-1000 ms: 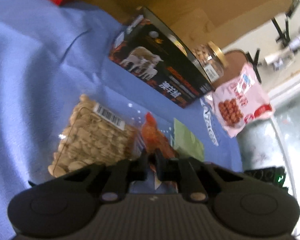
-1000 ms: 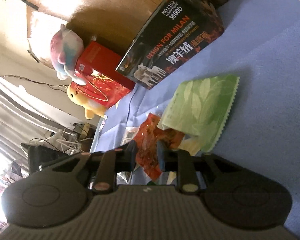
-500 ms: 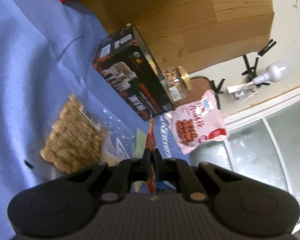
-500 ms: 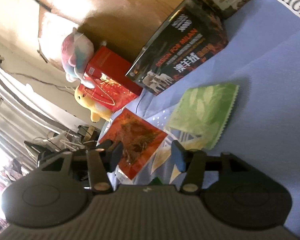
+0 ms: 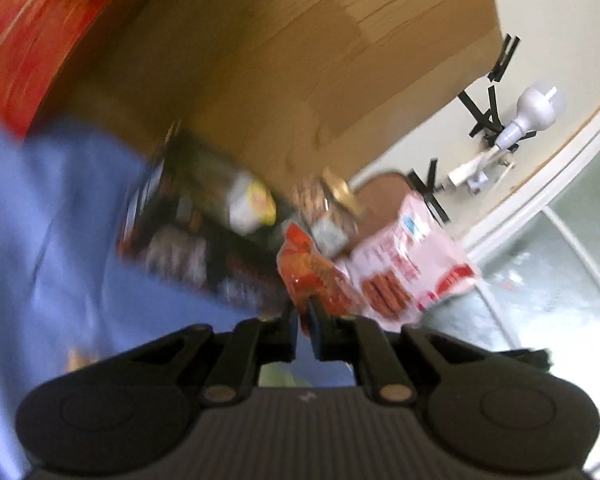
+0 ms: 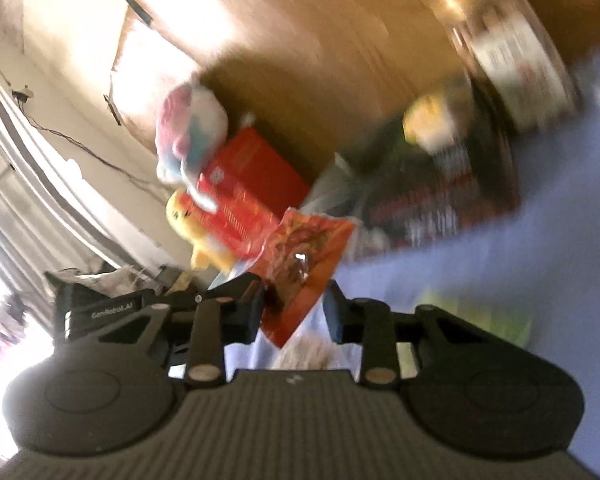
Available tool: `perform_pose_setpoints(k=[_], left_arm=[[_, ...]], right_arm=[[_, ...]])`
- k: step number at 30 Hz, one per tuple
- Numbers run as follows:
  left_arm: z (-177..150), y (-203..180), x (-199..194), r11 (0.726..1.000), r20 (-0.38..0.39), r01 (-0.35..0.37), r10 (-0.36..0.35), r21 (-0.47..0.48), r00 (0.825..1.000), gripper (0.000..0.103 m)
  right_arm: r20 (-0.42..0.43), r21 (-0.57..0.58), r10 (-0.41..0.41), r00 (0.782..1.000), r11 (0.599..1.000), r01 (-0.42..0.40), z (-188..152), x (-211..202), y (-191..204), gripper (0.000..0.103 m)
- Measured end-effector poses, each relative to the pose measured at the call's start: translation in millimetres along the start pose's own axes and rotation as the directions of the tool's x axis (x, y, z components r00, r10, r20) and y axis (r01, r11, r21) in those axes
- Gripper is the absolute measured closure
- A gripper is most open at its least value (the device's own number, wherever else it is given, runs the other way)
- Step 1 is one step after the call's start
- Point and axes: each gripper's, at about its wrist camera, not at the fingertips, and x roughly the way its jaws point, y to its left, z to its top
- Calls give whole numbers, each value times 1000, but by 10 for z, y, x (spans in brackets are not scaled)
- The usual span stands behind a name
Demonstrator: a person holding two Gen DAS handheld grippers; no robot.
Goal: Organize snacks
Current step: 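Carry the orange bag over the metal tin and open the left tool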
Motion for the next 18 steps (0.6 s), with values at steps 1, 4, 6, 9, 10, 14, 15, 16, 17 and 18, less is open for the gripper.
perform_pose_setpoints(k=[1, 4, 6, 9, 10, 14, 15, 16, 17, 18], left_arm=[[92, -43, 65, 999, 19, -27, 27, 29, 999, 96], [345, -106, 253, 991, 59, -100, 95, 89, 994, 95], [485, -97, 406, 981, 73, -157, 149, 117, 986, 94], [565, -75, 583, 953, 83, -265, 255, 149, 963, 80], [554, -69, 593, 944, 89, -291, 280, 157, 956, 78], [381, -59, 351, 941, 122, -295, 278, 165, 953, 72], [309, -71, 264, 942, 130, -293, 274, 164, 953, 71], [224, -88, 182, 945, 133, -285, 265, 163, 955, 71], [127, -104, 114, 950, 128, -265, 246, 165, 961, 71], [49, -142, 85, 955, 116, -246, 229, 167, 967, 71]], right_arm=[[7, -18, -12, 1000, 1000, 12, 125, 71, 16, 72], [29, -94, -63, 998, 993, 65, 438, 321, 71, 72], [38, -135, -107, 994, 985, 111, 613, 528, 70, 69], [62, -193, -201, 978, 959, 209, 704, 704, -2, 59], [87, -207, -246, 965, 943, 259, 693, 703, -28, 56], [130, -154, -225, 966, 957, 244, 543, 350, -161, 55], [142, -142, -222, 965, 960, 242, 480, 233, -188, 55], [155, -126, -221, 963, 962, 241, 387, 83, -223, 55], [159, -108, -219, 963, 965, 237, 299, -33, -255, 54], [155, -85, -220, 963, 968, 234, 209, -122, -283, 52]])
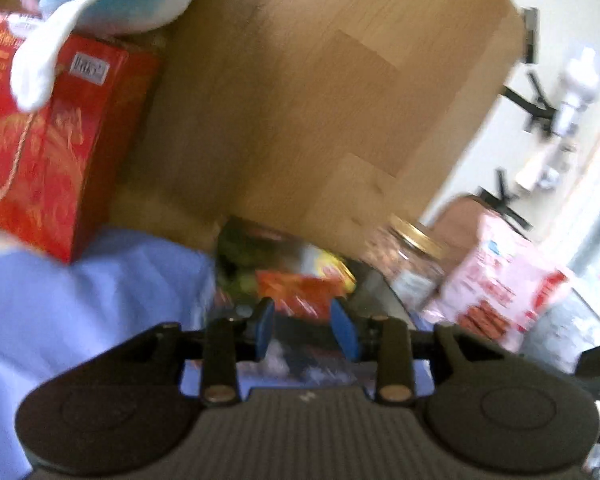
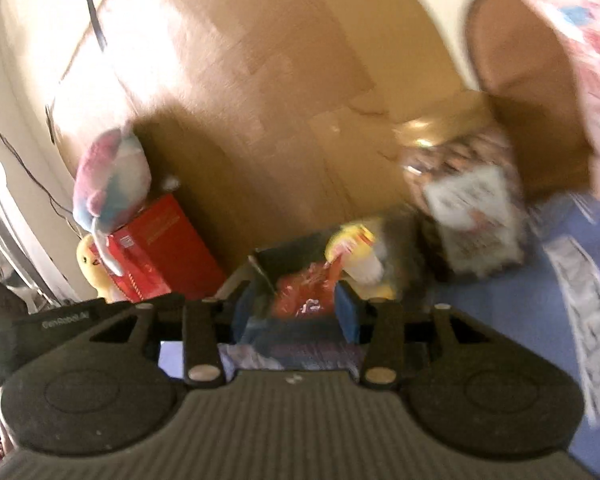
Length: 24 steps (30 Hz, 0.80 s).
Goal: Organize snacks
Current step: 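Carry the orange bag over the metal tin and open the left tool, then move the left tool onto the light green leaf-print packet and close it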
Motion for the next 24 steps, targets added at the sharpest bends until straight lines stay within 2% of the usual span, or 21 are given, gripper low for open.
perform_pose_setpoints(k=[3, 5, 7, 9, 11, 14, 17, 19, 22, 24], left_arm=[[-288, -85, -29, 999, -63, 47, -47, 2, 997, 68], [-468, -119, 46, 999, -114, 53, -53, -6, 992, 62], [-629, -147, 154, 999, -167, 40, -42, -19, 985, 61], [-732, -149, 231, 998, -198, 54, -59, -27, 978, 60], [-803, -139, 277, 997, -209, 65, -70, -34, 975, 53], [-873, -113, 345, 995, -215, 89, -95, -36, 972, 53], [-892, -98, 333, 995, -199, 97, -97, -12, 975, 53], [-902, -96, 326, 995, -192, 97, -93, 10, 977, 53], [-908, -121, 317, 995, -189, 97, -90, 28, 978, 49], [-908, -124, 309, 995, -188, 98, -90, 31, 978, 48]], right_arm=[[-38, 90, -7, 999, 996, 10, -311, -248, -232, 52], [-66, 122, -13, 998, 992, 21, -471, -318, -298, 51], [-94, 126, -24, 995, 991, 36, -596, -315, -304, 50], [-114, 114, -40, 993, 992, 53, -688, -299, -282, 40], [-140, 81, -44, 989, 995, 56, -752, -272, -238, 40], [-158, -19, -45, 986, 999, 43, -805, -219, -82, 40], [-193, -86, -7, 981, 996, -10, -864, -107, 51, 40], [-189, -150, -30, 981, 989, 1, -890, -75, 131, 40], [-189, -179, -27, 982, 984, -8, -907, -73, 154, 36], [-195, -189, -8, 981, 981, -30, -913, -78, 169, 26]])
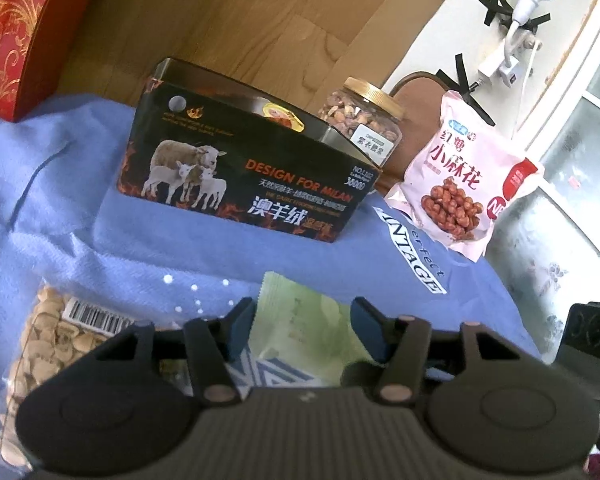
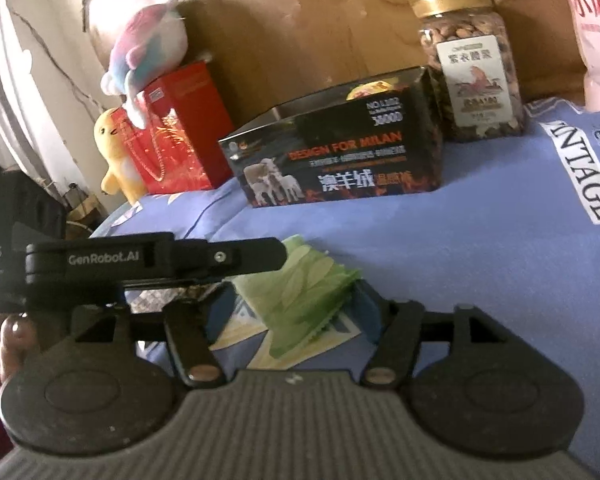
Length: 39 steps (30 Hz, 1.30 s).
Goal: Organize snacks
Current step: 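Move the left tool onto the light green leaf-print packet and close it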
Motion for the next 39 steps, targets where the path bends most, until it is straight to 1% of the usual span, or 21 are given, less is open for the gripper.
perform_pose_setpoints(k=[2, 6, 10, 13, 18, 26, 29, 39], left_arm=[[6, 13, -15, 1000, 3, 2, -2, -8, 1000, 47], [19, 48, -45, 1000, 10, -6, 6, -30, 1000, 47], [27, 39, -66, 999, 17, -35, 36, -22, 999, 39], [26, 24, -72, 999, 16, -53, 53, -8, 998, 37], [23, 8, -85, 998, 17, -61, 60, 7, 998, 36], [30, 41, -79, 998, 10, -61, 61, -9, 998, 35], [28, 40, -78, 998, 10, -61, 61, -7, 998, 33], [20, 40, -78, 998, 11, -59, 59, -6, 998, 33]], right_arm=[[0, -25, 2, 1000, 1000, -2, -12, 8, 39, 23], [-5, -46, -4, 1000, 999, 3, -29, 22, 69, 22], [-3, -34, 1, 1000, 999, -1, -28, 22, 43, 22], [-3, -38, -3, 1000, 999, 3, -31, 22, 54, 22], [-3, -46, -10, 1000, 999, 10, -35, 22, 72, 22], [-4, -54, -17, 1000, 998, 16, -37, 28, 82, 22], [-4, -57, -20, 1000, 998, 20, -40, 26, 90, 22], [-4, -60, -25, 1000, 998, 25, -37, 24, 98, 22]])
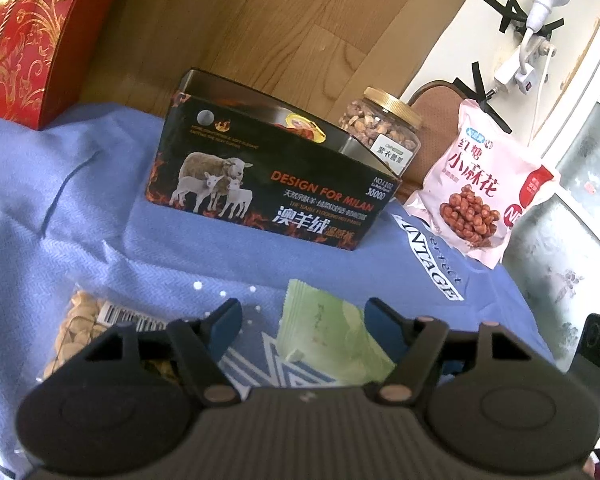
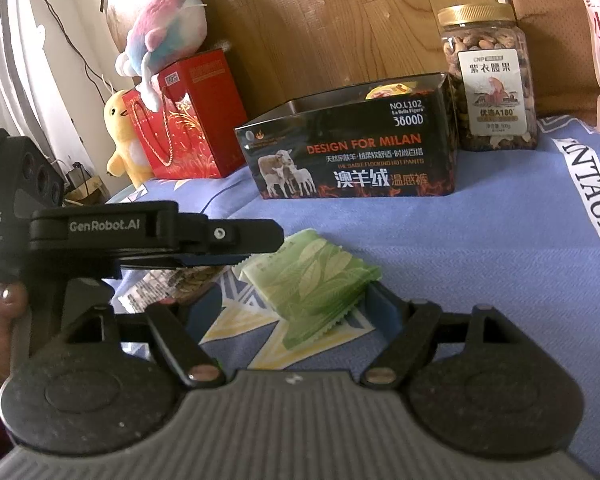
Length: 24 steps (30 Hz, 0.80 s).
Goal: Organize snacks
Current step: 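Move the left tool onto the light green leaf-print packet and close it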
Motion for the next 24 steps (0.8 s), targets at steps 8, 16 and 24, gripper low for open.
perform_pose_setpoints(k=[8, 16, 24], left_arm=[[9, 5, -4, 1000, 1, 1, -1, -2, 1000, 33], [9, 7, -6, 1000, 1, 2, -2, -4, 1000, 33], [9, 16, -3, 1000, 1, 0, 0, -2, 1000, 33]], right_arm=[[0, 0, 0, 1000, 1000, 0, -1, 1, -1, 22], [0, -1, 1, 1000, 1000, -1, -2, 0, 1, 22], [0, -1, 1, 1000, 1000, -1, -2, 0, 0, 22]])
